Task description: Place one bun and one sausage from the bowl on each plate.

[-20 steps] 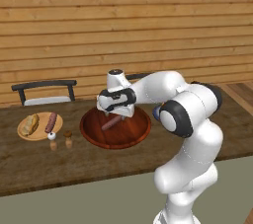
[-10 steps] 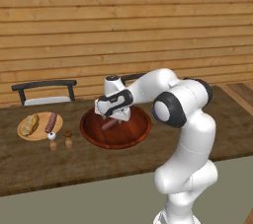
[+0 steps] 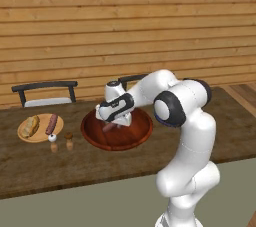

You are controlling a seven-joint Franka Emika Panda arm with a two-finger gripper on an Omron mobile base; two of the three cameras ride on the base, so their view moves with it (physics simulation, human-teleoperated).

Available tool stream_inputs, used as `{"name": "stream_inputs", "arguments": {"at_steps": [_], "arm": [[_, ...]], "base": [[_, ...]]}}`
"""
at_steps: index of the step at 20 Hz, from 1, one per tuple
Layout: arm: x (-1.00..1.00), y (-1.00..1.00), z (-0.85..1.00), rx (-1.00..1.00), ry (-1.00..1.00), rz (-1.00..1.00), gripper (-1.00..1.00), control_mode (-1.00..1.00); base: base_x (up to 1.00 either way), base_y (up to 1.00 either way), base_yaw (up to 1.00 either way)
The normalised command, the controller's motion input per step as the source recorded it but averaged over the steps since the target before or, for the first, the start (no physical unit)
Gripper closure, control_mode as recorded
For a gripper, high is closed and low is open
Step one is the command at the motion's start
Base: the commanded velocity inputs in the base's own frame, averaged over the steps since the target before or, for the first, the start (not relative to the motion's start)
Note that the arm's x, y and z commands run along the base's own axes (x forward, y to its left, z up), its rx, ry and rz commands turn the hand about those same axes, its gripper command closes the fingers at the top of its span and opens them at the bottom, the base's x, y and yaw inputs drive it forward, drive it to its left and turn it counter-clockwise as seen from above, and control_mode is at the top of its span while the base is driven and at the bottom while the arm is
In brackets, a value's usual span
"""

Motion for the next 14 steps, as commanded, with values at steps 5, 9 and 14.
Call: {"name": "stream_inputs", "arguments": {"at_steps": [5,9,14], "arm": [[-0.03,-0.04,0.55,0.00,0.00,0.00,1.00,-1.00],[-0.21,-0.36,0.98,0.00,0.01,0.00,1.00,-1.00],[-0.81,-0.97,0.81,0.00,0.00,0.08,1.00,-1.00]], "base": [[0.00,0.00,0.00],[0.00,0.00,0.00],[0.00,0.00,0.00]]}}
